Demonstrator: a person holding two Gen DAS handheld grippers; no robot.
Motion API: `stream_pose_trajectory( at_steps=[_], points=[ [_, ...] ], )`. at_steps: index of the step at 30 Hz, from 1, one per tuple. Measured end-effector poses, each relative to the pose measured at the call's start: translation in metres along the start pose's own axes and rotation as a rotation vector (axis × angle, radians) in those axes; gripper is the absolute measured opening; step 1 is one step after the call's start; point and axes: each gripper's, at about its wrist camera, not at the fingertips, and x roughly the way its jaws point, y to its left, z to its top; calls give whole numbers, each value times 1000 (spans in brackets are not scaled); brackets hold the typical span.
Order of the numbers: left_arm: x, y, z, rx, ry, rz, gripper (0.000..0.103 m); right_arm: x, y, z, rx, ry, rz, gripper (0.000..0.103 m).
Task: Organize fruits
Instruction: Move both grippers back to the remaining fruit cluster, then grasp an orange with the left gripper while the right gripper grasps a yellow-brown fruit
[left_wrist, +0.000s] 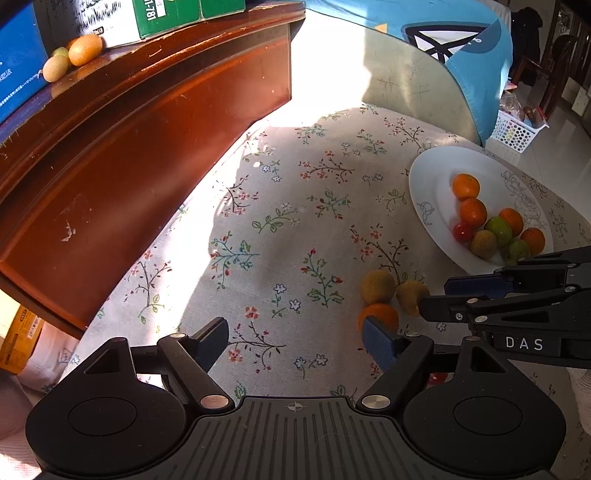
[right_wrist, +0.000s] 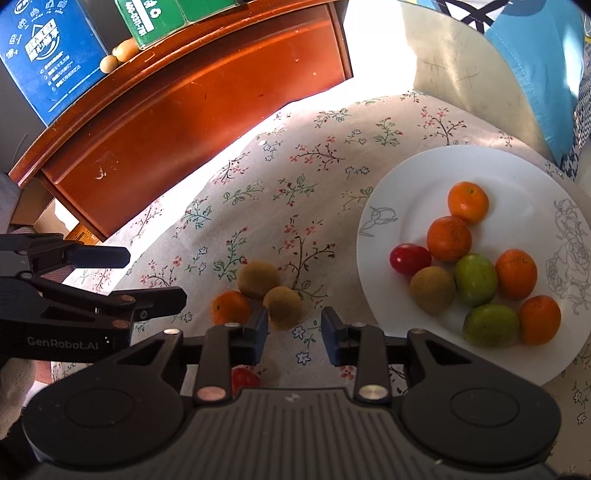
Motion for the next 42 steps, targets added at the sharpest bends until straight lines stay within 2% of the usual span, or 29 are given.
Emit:
stream_pose_trajectory(
  at_steps=[9, 13, 17, 26, 35, 37, 42],
  points=[
    [2, -2, -4, 32, 10, -15, 81, 13, 5, -1, -14, 12, 4, 33],
    [2, -3, -6, 45, 14, -26, 80, 15, 7, -1, -30, 8, 10, 22],
    [3, -10, -7, 68, 9, -51, 79, 12, 7, 0, -27, 9, 8, 22],
    [9, -30, -7, 96, -7, -118, 76, -8, -5, 11, 24, -49, 8, 22],
    [26, -39, -3, 78, 25, -138, 50, -17, -17, 12, 57, -65, -10, 22],
    [29, -41, -3, 79, 37, -140, 40, -19, -18, 11, 63, -67, -13, 22],
    [32, -43, -2, 80, 36, -133, 38, -24, -23, 11, 70, -72, -17, 22]
  ],
)
